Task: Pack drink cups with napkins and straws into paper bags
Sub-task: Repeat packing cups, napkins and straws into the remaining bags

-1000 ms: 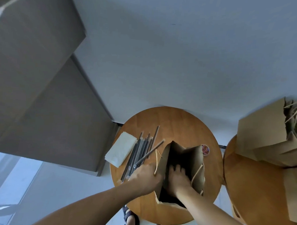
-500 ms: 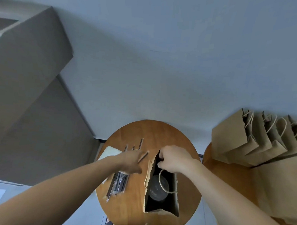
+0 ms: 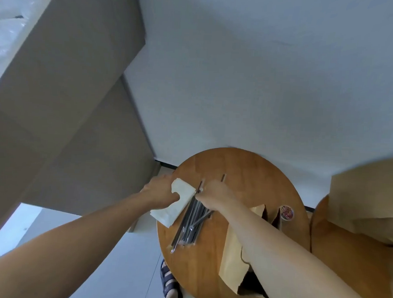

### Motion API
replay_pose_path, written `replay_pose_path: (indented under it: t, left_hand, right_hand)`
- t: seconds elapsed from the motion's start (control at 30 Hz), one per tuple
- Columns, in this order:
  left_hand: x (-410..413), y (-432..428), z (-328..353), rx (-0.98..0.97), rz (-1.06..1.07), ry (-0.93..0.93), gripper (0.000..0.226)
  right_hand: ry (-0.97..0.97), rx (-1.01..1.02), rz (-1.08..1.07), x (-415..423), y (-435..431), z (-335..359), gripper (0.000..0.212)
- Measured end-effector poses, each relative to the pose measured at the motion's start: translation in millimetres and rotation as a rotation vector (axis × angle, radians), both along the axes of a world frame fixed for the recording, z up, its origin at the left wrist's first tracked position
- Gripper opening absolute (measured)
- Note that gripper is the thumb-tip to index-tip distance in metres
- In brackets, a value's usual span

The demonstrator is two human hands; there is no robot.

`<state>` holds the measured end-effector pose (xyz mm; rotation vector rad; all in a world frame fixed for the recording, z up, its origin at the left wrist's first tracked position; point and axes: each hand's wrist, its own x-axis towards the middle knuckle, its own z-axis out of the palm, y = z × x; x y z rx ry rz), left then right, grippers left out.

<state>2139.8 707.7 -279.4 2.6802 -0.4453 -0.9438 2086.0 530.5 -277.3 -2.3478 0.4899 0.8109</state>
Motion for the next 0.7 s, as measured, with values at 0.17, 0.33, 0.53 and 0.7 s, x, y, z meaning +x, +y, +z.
replay_pose_path:
  t: [0.17,0.33,0.53,0.7]
  left_hand:
    - [18.4,17.8,-32.1,0.005,0.069,0.027,0.060]
    - [27.3,24.9,-64.3,-0.005,0.103,0.082,0.058]
    - [26.3,38.5,-100.9,-0.021,0.181,0.143,0.054]
    - [20.7,54.3,-120.2,-0.038,0.242,0.151,0.055]
  right_hand:
    - [0.093,0.072,-0.142,18.8,33.7,-54.2,0.007]
    - [0.168,0.089,-0.259,23.0,55.1,-107.9,0.017]
    - [0.234,0.079,-0.422,26.2,73.2,-164.1,0.037]
    - [0.251,0.062,-0.439,26.3,88.8,-194.0,0.045]
